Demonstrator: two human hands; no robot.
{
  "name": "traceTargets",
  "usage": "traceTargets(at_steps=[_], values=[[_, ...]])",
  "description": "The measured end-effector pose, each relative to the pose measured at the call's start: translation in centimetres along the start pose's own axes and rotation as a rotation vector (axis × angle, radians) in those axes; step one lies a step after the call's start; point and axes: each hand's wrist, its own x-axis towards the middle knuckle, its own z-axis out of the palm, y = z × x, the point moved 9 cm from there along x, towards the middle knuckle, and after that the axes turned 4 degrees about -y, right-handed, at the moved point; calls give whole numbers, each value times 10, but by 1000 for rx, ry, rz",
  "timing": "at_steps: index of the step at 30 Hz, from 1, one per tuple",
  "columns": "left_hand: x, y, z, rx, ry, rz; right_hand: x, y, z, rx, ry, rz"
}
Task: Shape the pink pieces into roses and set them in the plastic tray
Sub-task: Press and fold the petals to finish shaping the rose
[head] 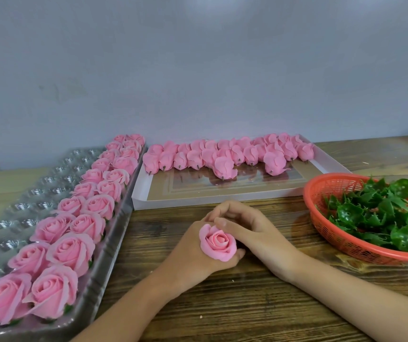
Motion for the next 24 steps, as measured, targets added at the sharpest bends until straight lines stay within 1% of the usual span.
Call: traceTargets(at_steps=[5,7,10,14,17,21,24], values=[[0,-1,1,17,-9,-4,0,0,-5,34,28,-20],[1,-2,2,30,-22,1,-1,-7,-8,-3,51,-62],[2,-1,4,39,-53,10,2,-20,-7,-99,39,-83],[4,6,5,-8,-59,41,7,-22,-3,-187,-38,14],[5,8,6,-25,-76,57,8,-23,-5,-292,-54,74],[4,10,9,-2,-107,50,9,-30,-7,-444,-90,103],[3,9,11,27,-127,44,10,-35,-5,-511,-134,108]])
